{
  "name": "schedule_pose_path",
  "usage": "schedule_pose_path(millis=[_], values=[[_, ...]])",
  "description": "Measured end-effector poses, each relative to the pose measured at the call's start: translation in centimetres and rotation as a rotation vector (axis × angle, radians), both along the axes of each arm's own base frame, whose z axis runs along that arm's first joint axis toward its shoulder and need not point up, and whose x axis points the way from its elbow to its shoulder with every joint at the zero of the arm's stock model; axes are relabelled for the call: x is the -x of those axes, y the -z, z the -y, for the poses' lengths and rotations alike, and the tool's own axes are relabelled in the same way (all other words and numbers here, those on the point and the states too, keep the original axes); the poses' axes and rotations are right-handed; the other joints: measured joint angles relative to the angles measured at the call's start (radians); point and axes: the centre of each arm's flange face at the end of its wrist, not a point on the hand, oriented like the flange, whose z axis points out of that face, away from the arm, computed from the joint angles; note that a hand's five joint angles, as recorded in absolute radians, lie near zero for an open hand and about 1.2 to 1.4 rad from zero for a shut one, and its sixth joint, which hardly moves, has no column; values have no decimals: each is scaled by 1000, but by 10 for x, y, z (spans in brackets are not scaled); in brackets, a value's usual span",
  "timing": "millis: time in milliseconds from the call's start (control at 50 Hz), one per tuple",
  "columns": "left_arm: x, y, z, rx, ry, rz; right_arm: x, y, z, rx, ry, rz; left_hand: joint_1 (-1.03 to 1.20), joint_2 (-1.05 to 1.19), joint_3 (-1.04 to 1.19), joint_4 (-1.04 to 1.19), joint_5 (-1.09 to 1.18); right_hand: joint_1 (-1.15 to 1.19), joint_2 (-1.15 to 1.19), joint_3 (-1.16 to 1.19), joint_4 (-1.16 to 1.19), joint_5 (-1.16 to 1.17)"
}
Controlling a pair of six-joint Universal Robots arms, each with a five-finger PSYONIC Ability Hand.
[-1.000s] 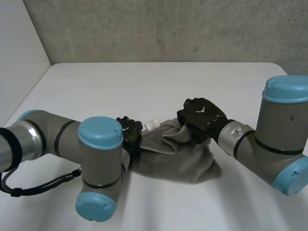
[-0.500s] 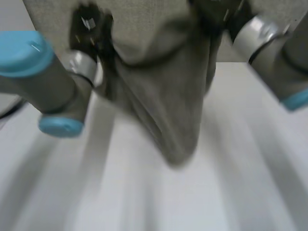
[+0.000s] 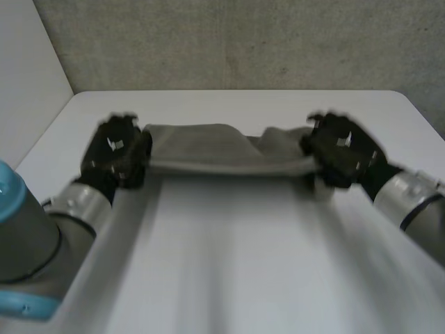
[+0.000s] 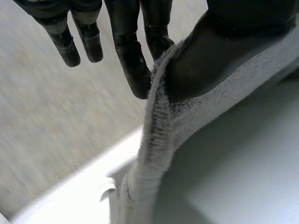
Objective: Fold the towel.
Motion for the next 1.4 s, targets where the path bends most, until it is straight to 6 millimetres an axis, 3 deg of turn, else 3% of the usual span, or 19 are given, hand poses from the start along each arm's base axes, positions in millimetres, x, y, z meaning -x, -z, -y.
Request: schedule_pose_path(millis=[80, 120, 220, 300, 480, 660, 860, 1060, 1400], values=[[-1, 28, -15, -96, 19, 42, 3, 36, -14, -97, -17, -111, 0, 0, 0, 0, 0, -127, -142, 0, 0, -141], [0, 38, -22, -135, 32, 60, 4, 48, -19, -145, -31, -169, 0, 0, 0, 0, 0, -334, -358, 0, 0, -349], [2, 46, -30, -169, 49, 81, 5, 53, -25, -209, -58, -240, 0, 0, 0, 0, 3, -725, -737, 0, 0, -771], [3, 45, -31, -169, 50, 85, 6, 49, -25, -224, -62, -256, 0, 0, 0, 0, 4, -761, -770, 0, 0, -816], [-2, 43, -25, -167, 22, 86, 16, 45, -14, -220, 27, -247, 0, 0, 0, 0, 4, -739, -761, 0, 0, -759], [-11, 43, -15, -166, -22, 82, 22, 49, -1, -209, 125, -196, 0, 0, 0, 0, 4, -512, -523, 0, 0, -535], [-26, 39, 2, -151, -87, 83, 22, 47, 4, -199, 148, -149, 1, 0, 0, 0, 4, -449, -470, 0, 0, -474], [-34, 38, 9, -137, -111, 129, 23, 44, 5, -182, 144, -161, 1, 0, 0, 0, 4, 9, -10, 0, 0, -4], [-29, 39, 1, -139, -89, 134, 31, 23, 6, -139, 162, -171, -1, -3, 0, 0, 3, 9, -9, 0, 0, 1]])
